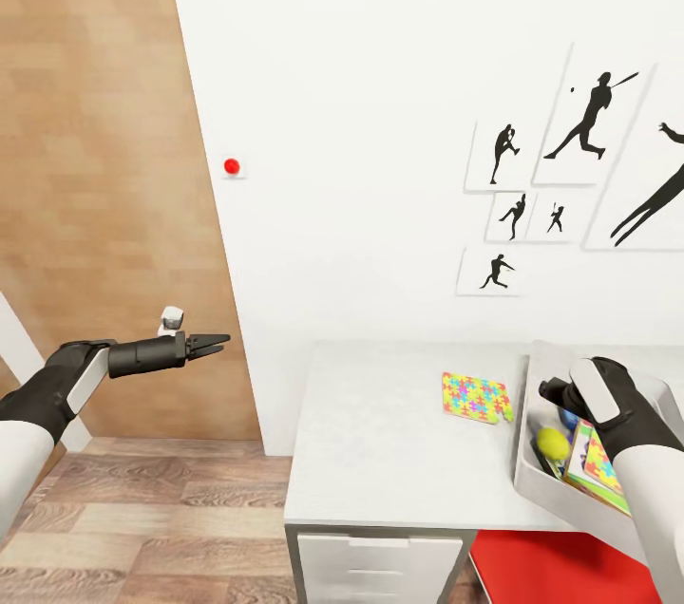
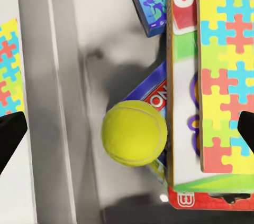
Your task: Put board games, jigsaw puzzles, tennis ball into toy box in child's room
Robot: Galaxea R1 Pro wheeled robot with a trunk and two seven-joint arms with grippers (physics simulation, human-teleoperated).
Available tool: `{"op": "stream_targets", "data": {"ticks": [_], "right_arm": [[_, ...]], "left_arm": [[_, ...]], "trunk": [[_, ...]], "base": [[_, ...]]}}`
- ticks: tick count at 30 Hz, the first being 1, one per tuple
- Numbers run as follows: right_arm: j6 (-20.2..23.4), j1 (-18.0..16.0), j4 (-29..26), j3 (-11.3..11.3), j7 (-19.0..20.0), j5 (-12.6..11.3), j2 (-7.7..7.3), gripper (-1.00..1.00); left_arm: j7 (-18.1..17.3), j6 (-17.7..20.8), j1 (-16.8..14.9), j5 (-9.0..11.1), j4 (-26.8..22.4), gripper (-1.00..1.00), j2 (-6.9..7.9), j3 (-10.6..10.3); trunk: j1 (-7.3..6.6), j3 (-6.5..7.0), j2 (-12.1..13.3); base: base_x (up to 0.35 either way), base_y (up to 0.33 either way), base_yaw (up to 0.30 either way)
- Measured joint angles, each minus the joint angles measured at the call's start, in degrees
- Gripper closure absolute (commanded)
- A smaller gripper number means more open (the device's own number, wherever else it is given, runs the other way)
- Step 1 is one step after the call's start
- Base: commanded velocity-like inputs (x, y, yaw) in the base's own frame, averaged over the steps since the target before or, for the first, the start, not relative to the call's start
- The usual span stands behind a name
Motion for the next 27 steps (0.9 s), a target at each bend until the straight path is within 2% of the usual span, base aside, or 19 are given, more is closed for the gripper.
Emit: {"op": "stream_targets", "data": {"ticks": [13, 16, 22, 27], "right_arm": [[0.3, 0.1, -1.5, 0.0, 0.6, -0.1, -0.12, -1.00], [1.2, 0.5, -5.7, 0.0, 0.9, -0.3, -0.13, -1.00], [7.2, 1.0, -18.8, -0.1, 1.0, -0.4, 0.69, -1.00], [8.3, 1.0, -23.2, 0.0, 0.9, -0.5, 0.91, -1.00]], "left_arm": [[0.0, 0.0, 0.0, 0.0, 0.0, -1.00, 0.09, 0.0], [0.0, 0.0, 0.0, 0.0, 0.0, -1.00, 0.09, 0.0], [0.0, 0.0, 0.0, 0.0, 0.0, -1.00, 0.09, 0.0], [0.0, 0.0, 0.0, 0.0, 0.0, -1.00, 0.09, 0.0]], "trunk": [[0.00, 0.00, 0.0], [0.00, 0.00, 0.0], [0.00, 0.00, 0.0], [0.00, 0.00, 0.0]], "base": [[0.000, 0.000, 0.000], [0.000, 0.000, 0.000], [0.000, 0.000, 0.000], [0.000, 0.055, 0.000]]}}
